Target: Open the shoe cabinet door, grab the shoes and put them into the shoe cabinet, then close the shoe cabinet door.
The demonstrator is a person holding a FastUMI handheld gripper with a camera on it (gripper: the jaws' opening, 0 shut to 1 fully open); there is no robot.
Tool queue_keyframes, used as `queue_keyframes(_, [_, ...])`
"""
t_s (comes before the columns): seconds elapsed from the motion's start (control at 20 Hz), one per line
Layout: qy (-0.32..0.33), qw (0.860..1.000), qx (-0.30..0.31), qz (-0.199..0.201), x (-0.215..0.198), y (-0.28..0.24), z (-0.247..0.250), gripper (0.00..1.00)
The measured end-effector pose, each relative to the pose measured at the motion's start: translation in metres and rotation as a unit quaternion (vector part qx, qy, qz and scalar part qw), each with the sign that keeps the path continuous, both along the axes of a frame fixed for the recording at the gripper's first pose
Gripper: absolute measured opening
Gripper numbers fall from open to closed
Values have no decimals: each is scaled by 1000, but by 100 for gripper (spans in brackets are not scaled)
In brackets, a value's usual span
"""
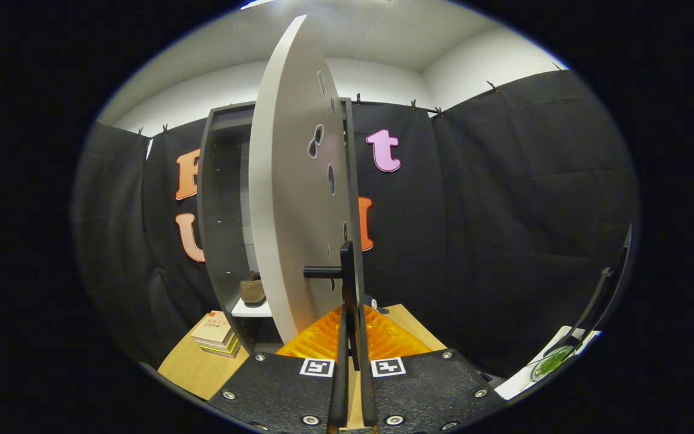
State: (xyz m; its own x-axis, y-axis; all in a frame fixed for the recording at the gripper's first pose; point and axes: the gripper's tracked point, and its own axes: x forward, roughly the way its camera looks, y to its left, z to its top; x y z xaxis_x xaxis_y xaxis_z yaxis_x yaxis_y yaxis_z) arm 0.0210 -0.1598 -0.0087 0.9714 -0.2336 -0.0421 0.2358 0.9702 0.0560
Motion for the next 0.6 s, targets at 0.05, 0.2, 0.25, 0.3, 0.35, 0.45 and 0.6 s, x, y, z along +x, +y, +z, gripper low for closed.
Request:
queue_keyframes(0.05, [2, 1000, 0, -4, -2, -7, -1, 8])
queue_keyframes(0.2, [6, 1000, 0, -19, -7, -26, -3, 8])
queue_keyframes(0.25, [7, 1000, 1, -22, -9, -31, -3, 7])
queue_keyframes(0.3, [7, 1000, 1, -25, -10, -35, -3, 7])
queue_keyframes(0.35, [8, 1000, 2, -30, -12, -41, -4, 6])
queue_keyframes(0.45, [9, 999, 0, -41, -13, -51, -5, 6])
queue_keyframes(0.6, [12, 998, 0, -55, -16, -61, -4, 5])
